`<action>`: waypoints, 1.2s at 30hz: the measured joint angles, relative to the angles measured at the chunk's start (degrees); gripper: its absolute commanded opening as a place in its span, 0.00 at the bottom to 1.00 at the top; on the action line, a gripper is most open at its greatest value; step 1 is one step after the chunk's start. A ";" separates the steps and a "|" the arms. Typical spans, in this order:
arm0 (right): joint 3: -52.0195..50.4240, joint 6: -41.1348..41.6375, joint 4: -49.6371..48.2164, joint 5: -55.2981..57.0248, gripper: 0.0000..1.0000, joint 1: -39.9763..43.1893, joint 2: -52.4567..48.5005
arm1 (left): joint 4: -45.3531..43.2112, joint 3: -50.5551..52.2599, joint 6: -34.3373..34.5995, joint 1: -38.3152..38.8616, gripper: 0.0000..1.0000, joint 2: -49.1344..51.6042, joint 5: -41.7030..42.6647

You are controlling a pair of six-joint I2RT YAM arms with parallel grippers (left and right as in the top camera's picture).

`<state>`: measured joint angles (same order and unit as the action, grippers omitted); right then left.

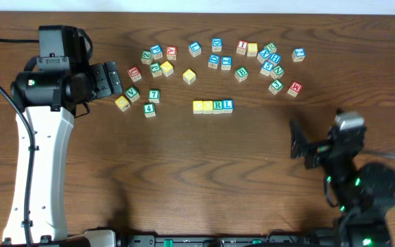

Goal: Spell out CORL

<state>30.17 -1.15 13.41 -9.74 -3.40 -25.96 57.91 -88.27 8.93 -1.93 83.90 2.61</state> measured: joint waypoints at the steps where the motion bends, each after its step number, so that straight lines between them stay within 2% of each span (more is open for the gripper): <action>1: -3.82 -0.07 -2.78 -0.39 0.99 0.00 2.99 | -0.02 0.00 0.00 0.00 0.97 0.00 -0.02; 5: -15.39 -0.20 -10.95 -1.42 0.99 -0.02 11.87 | -0.02 0.00 0.00 0.00 0.97 0.00 -0.02; 12: -26.64 -0.20 -13.62 -2.27 0.99 -0.07 22.45 | -0.04 0.00 0.00 0.00 0.97 0.00 -0.02; 17: -28.96 -0.09 -13.62 -2.34 0.99 -0.07 25.07 | -0.04 0.00 0.00 0.00 0.97 0.00 -0.02; 22: -29.62 0.04 -10.36 -2.32 0.99 -0.07 25.24 | -0.02 0.00 0.00 0.00 0.98 0.00 -0.02; 36: -29.66 0.07 -10.25 -2.34 0.99 -0.07 25.24 | -0.02 0.00 0.00 0.00 0.97 0.00 -0.02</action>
<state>0.51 -1.08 3.16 -12.08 -3.46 -0.71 57.89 -88.27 8.93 -1.93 83.90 2.59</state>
